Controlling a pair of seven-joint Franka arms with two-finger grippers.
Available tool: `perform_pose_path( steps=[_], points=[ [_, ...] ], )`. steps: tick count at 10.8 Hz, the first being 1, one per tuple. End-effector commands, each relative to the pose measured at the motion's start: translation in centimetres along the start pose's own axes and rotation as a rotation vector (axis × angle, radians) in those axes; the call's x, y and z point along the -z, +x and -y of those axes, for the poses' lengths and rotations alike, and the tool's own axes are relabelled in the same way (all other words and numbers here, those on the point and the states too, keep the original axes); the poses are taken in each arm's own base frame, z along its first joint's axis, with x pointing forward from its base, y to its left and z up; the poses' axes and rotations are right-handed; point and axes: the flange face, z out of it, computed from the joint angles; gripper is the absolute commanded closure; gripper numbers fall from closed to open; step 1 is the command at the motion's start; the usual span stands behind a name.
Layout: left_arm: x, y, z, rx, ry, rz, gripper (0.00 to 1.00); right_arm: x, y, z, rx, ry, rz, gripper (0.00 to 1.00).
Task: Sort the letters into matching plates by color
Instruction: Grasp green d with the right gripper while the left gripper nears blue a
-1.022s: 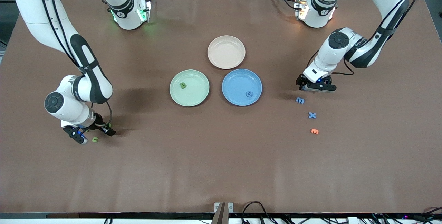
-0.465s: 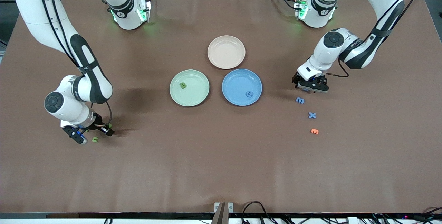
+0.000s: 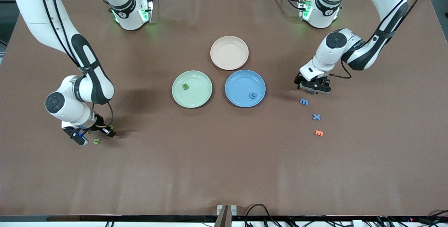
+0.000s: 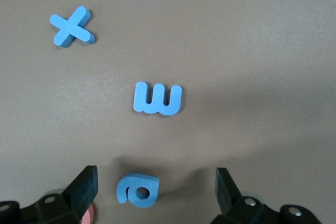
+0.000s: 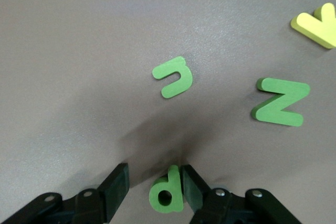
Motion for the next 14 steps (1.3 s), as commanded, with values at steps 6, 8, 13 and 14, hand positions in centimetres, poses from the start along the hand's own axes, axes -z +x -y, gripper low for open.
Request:
perform_pose_path(
  steps=[6,8,13,14],
  points=[
    [0.6,1.2,-1.1,-0.041,-0.003,-0.035,0.03,-0.5,-2.2,-1.3,0.001,-0.016,0.034,0.51],
    [0.6,1.2,-1.4,-0.053,-0.004,-0.035,0.02,-0.5,-2.0,-1.3,0.000,-0.010,0.022,0.62],
    [0.4,1.0,-1.6,-0.063,-0.006,-0.030,0.02,-0.4,-1.8,-1.2,0.000,-0.007,0.018,0.68],
    [0.5,1.1,-1.6,-0.063,-0.006,-0.031,0.02,-0.1,-1.7,-1.2,-0.001,-0.004,0.014,0.69]
  ],
)
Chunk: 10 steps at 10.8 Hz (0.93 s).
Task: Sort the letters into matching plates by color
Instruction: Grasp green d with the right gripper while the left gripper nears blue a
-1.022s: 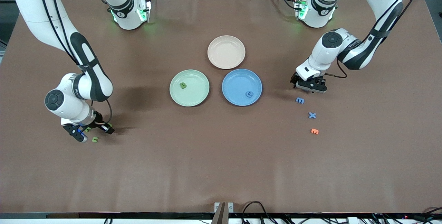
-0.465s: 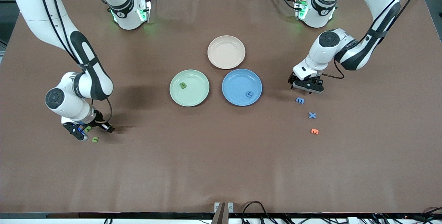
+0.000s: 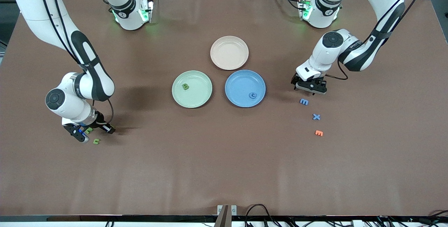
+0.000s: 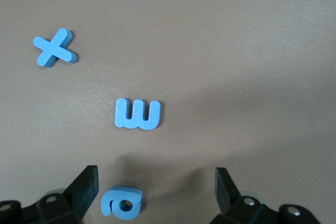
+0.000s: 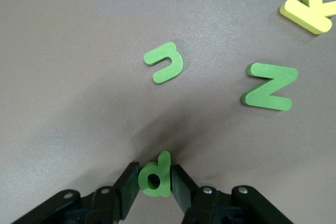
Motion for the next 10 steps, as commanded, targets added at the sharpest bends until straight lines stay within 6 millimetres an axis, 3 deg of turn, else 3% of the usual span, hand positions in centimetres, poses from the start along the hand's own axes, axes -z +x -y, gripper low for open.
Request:
perform_pose_path(
  steps=[1,7,10],
  points=[
    [0.1,0.2,-0.2,-0.032,0.000,-0.012,0.02,-0.2,-0.7,-0.5,0.016,-0.001,0.008,0.72],
    [0.0,0.0,-1.2,-0.058,0.006,-0.008,0.02,0.1,-0.4,-0.8,0.021,0.001,0.007,0.72],
    [-0.7,-0.4,-0.5,-0.081,0.040,0.009,0.02,0.2,-0.4,-0.7,0.022,0.001,0.007,0.72]
  ],
)
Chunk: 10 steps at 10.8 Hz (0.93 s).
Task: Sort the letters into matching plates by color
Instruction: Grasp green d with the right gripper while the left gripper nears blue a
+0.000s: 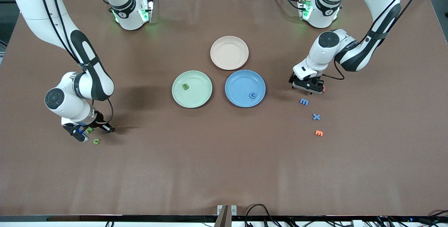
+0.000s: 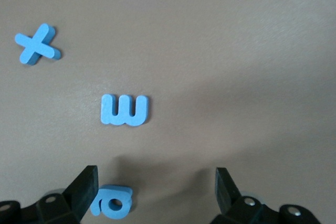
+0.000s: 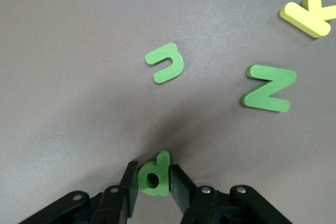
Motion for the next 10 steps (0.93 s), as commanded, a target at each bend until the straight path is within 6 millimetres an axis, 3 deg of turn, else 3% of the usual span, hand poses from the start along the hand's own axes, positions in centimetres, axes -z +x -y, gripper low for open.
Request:
perform_pose_path(
  steps=[1,6,7,10],
  points=[
    [-0.3,-0.3,1.0,-0.062,0.033,0.003,0.02,0.1,-0.7,-0.2,0.013,0.000,0.011,0.72],
    [-0.5,-0.6,3.3,-0.093,0.062,0.012,0.02,0.9,-0.6,0.1,0.009,0.005,0.011,0.72],
    [-0.4,-0.5,3.4,-0.085,0.063,0.011,0.07,1.0,-0.6,0.1,0.008,0.007,0.010,0.72],
    [-0.5,-0.6,3.5,-0.036,0.056,0.016,0.06,1.7,-1.0,0.7,0.013,0.007,0.018,0.72]
  ],
)
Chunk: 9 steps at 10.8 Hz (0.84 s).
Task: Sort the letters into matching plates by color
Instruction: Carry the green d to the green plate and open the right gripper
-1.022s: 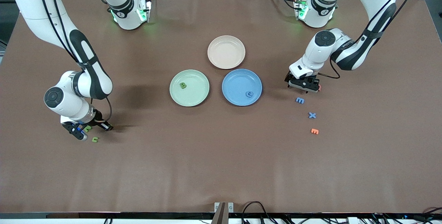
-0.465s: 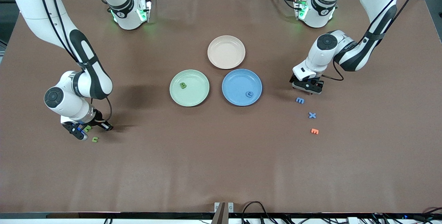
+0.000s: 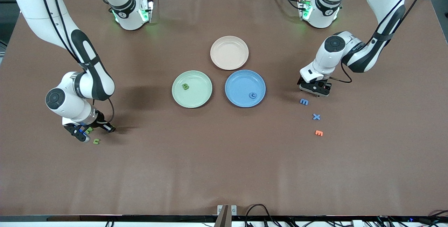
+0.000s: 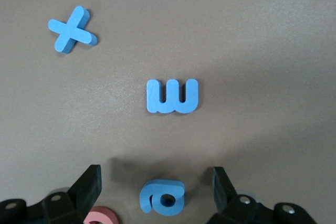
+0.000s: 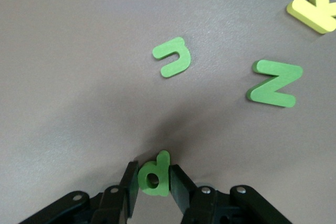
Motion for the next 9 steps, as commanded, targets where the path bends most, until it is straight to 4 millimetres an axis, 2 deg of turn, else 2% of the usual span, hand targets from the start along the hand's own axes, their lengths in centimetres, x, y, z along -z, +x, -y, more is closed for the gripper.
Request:
perform_pose_path(
  steps=[1,4,5,7,9],
  points=[
    [0.7,-0.1,0.0,0.048,0.005,-0.006,0.06,1.6,-0.9,0.7,0.007,0.011,0.008,0.72],
    [1.0,-0.1,-0.2,0.142,-0.013,0.016,0.05,2.3,-1.9,2.1,0.031,0.003,0.032,0.72],
    [1.6,0.2,-0.9,0.158,-0.006,0.034,0.05,2.8,-2.6,3.0,0.046,0.002,0.040,0.72],
    [2.5,0.6,-2.5,0.172,0.004,0.071,0.07,3.8,-4.8,5.8,0.084,-0.006,0.066,0.72],
    [2.3,0.5,-2.5,0.165,0.001,0.075,0.09,4.7,-7.4,8.9,0.098,-0.008,0.076,0.72]
  ],
)
